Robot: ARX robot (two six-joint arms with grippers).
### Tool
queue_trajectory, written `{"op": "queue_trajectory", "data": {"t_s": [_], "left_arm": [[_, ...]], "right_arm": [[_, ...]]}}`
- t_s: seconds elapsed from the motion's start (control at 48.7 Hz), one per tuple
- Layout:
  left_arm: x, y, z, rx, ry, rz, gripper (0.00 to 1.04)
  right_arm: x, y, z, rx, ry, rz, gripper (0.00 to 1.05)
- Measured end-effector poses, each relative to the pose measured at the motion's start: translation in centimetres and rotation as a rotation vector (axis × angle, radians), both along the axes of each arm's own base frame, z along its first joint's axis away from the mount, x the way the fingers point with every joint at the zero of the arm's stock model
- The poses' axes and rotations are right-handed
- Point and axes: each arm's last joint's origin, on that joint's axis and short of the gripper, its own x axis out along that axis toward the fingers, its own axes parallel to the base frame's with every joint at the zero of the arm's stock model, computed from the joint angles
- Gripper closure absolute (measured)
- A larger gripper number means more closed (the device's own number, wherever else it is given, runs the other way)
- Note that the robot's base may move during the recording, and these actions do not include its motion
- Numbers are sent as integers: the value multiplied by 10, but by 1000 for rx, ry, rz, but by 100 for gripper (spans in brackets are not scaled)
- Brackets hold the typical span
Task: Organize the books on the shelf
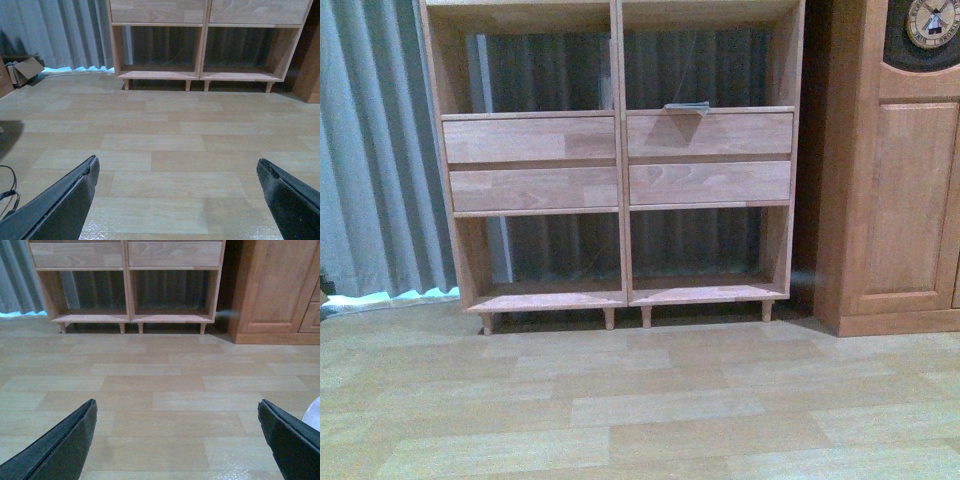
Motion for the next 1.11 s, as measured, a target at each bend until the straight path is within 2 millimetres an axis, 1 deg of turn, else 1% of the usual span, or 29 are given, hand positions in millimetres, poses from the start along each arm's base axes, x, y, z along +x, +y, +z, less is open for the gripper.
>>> {"op": "queue_trajectory", "data": {"t_s": [1.108], "left_arm": [[0,0,0,0,0,0,7]], "right_arm": [[0,0,0,0,0,0,7]]}}
